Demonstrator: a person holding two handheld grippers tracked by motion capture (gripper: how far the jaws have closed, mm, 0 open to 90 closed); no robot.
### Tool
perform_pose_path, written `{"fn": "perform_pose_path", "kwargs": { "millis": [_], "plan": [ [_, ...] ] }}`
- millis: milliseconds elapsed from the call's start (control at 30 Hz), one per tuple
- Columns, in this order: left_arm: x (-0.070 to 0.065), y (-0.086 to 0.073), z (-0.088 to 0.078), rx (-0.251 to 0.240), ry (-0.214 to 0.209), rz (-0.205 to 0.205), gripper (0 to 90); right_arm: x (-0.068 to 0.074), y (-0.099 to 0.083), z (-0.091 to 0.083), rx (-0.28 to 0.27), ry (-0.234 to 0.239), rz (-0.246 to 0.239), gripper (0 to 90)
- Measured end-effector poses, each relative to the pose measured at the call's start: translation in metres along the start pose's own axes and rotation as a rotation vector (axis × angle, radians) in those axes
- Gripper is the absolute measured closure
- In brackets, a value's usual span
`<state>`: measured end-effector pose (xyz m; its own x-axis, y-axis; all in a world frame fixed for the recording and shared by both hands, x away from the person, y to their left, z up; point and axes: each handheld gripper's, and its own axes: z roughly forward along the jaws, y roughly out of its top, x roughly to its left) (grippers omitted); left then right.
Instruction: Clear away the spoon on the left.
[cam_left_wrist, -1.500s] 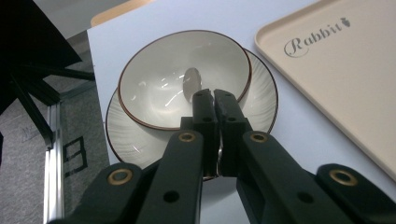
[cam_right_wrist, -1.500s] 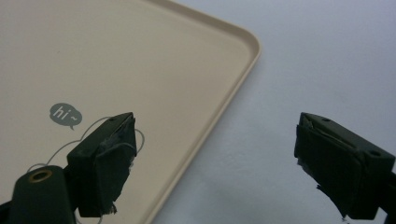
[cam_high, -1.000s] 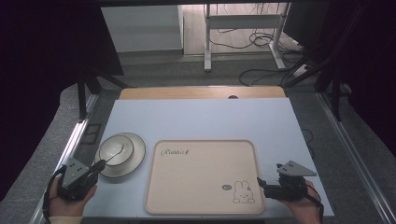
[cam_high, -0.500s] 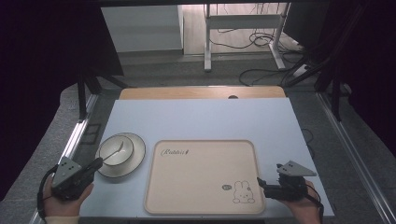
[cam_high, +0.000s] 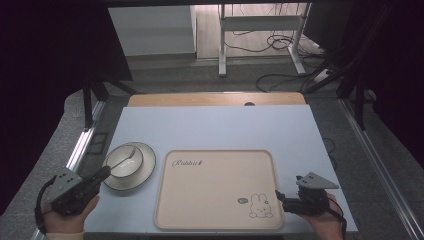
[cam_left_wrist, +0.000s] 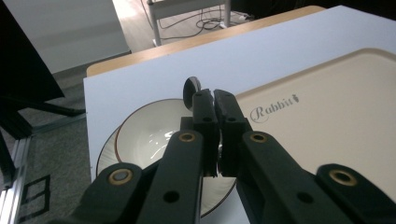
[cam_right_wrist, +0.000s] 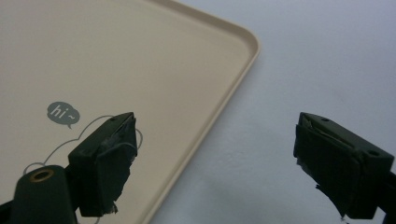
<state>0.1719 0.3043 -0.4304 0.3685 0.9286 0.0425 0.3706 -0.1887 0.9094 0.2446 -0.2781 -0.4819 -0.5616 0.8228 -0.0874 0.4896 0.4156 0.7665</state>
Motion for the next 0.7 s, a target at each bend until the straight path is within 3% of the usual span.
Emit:
{"fn": "perform_pose_path", "kwargs": {
  "millis": [700],
  "plan": [
    [-0.011, 0.018, -0.003, -0.063, -0.042, 0.007, 89.2, 0.0, 0.0, 0.0, -0.001, 0.001, -0.003, 13.7]
  ]
}}
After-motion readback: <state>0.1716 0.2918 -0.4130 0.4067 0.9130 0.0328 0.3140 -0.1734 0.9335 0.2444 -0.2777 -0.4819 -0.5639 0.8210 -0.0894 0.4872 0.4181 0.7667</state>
